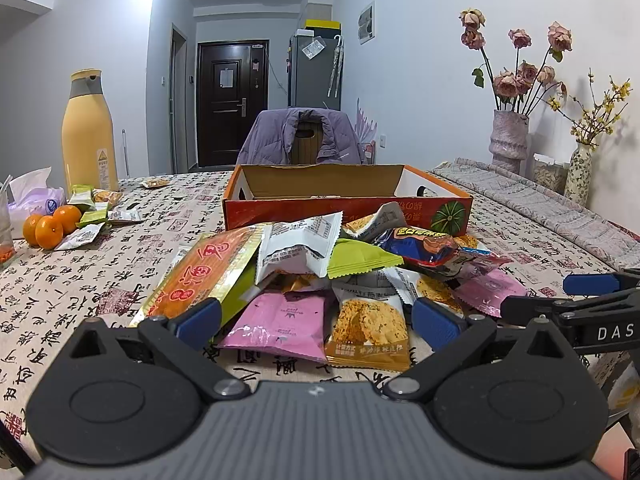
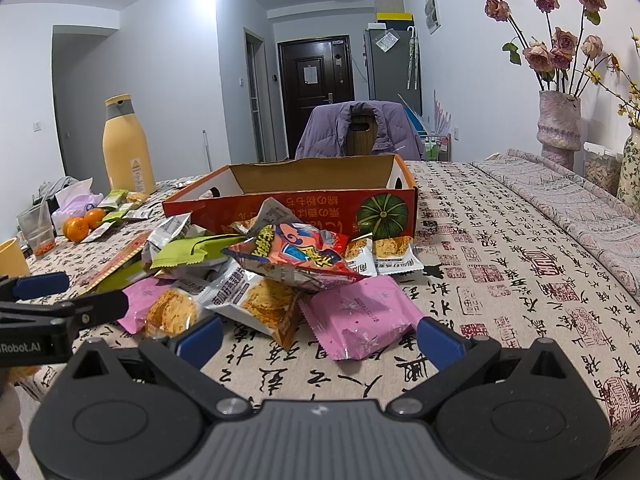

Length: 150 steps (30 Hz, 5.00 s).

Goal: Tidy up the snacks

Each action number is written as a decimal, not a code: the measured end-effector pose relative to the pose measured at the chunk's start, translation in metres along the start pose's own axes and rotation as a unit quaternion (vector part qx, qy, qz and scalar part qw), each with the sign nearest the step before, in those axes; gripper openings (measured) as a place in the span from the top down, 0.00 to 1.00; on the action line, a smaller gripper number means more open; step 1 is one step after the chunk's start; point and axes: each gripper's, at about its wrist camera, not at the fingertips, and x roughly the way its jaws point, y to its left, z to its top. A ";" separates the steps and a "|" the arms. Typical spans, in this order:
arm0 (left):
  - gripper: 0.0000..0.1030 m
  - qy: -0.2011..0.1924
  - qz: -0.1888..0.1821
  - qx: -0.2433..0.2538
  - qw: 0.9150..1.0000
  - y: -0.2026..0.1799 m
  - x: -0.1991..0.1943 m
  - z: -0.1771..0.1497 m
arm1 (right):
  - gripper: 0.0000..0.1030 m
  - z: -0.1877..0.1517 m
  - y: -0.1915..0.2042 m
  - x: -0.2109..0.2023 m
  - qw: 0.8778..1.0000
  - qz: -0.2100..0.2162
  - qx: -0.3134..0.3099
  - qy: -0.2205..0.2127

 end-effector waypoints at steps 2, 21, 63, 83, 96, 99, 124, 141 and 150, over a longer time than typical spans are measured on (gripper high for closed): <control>0.00 0.000 0.000 -0.001 1.000 0.000 0.000 0.000 | 0.00 0.000 0.000 0.000 1.000 0.000 0.000 0.000; 0.00 0.000 -0.001 -0.002 1.000 0.001 -0.001 -0.001 | 0.00 -0.001 0.001 -0.001 1.000 0.001 -0.001 0.001; 0.00 0.021 0.006 -0.020 1.000 0.013 0.016 -0.001 | 0.22 0.017 -0.031 0.085 0.992 0.018 -0.096 0.083; 0.00 0.031 0.033 -0.039 0.998 0.043 0.025 0.014 | 0.41 0.011 -0.063 0.029 0.998 -0.043 -0.029 0.024; 0.00 0.113 0.010 -0.038 0.993 0.118 0.095 0.043 | 0.41 0.024 -0.069 0.035 0.997 -0.079 -0.015 0.009; 0.00 0.131 -0.022 -0.049 0.990 0.126 0.110 0.045 | 0.41 0.026 -0.068 0.038 0.996 -0.084 -0.012 0.009; 0.67 0.094 -0.066 -0.109 0.987 0.132 0.078 0.047 | 0.41 0.035 -0.055 0.033 0.997 -0.078 -0.019 -0.007; 0.67 0.001 -0.050 -0.073 0.996 0.086 0.059 0.108 | 0.41 0.080 -0.036 0.048 0.996 -0.064 -0.047 -0.044; 0.67 -0.012 -0.040 -0.055 0.998 0.054 0.088 0.146 | 0.41 0.120 -0.018 0.082 0.994 -0.050 -0.078 -0.052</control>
